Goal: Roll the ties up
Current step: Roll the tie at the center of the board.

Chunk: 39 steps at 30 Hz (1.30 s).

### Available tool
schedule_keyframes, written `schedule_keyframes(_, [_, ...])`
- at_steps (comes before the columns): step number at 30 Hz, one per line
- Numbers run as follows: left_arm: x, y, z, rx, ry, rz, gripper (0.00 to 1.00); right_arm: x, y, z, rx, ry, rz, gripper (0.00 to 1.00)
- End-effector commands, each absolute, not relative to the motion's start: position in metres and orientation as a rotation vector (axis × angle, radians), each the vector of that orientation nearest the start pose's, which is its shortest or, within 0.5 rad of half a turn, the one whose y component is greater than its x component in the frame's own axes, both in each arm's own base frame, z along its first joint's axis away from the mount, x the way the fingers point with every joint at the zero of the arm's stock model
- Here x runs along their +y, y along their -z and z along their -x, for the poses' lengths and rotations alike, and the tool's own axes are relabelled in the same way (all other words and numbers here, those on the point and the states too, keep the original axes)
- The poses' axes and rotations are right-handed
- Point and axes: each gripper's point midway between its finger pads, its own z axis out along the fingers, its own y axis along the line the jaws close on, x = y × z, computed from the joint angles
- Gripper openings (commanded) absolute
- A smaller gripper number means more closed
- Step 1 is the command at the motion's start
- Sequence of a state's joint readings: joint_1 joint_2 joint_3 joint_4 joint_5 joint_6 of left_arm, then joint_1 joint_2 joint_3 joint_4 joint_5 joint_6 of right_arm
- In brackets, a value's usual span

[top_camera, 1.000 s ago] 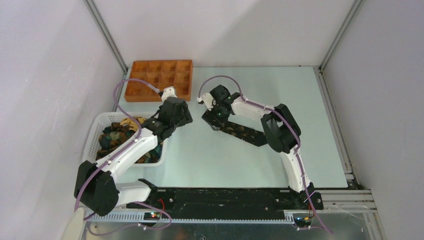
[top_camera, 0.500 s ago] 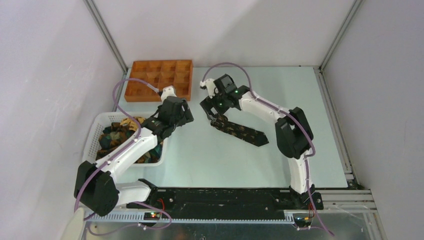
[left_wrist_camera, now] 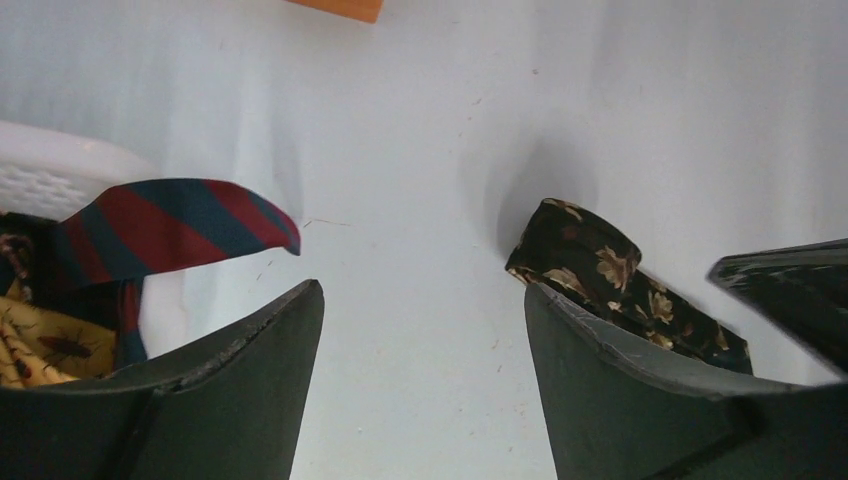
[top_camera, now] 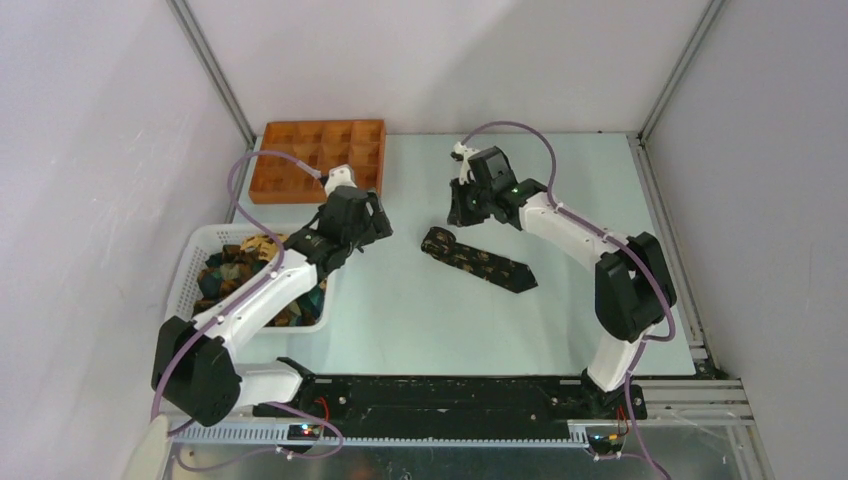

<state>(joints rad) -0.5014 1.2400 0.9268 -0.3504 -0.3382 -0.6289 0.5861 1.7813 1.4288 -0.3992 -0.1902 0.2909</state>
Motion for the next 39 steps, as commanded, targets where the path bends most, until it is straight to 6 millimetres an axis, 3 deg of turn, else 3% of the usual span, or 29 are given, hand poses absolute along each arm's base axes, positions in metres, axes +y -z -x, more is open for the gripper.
schedule_keyframes(1, [-0.160,-0.184,-0.350,2.131,0.358,0.308,0.82,0.312,-0.148,-0.364,2.386,-0.853,0.304,0.00])
schedule_keyframes(7, [-0.177,-0.170,-0.358,2.155,0.413,0.264,0.86,0.317,-0.125,-0.356,2.447,-0.866,0.283,0.00])
schedule_keyframes(16, [-0.190,-0.147,-0.364,2.217,0.444,0.256,0.86,0.330,-0.119,-0.360,2.431,-0.958,0.257,0.00])
schedule_keyframes(19, [-0.192,-0.143,-0.365,2.227,0.448,0.255,0.86,0.330,-0.107,-0.363,2.459,-0.961,0.225,0.00])
schedule_keyframes(27, [-0.196,-0.133,-0.367,2.247,0.456,0.247,0.86,0.319,-0.081,-0.372,2.512,-0.875,0.162,0.00])
schedule_keyframes(39, [-0.221,-0.122,-0.375,2.256,0.576,0.193,0.88,0.289,-0.056,-0.361,2.611,-0.635,0.153,0.00])
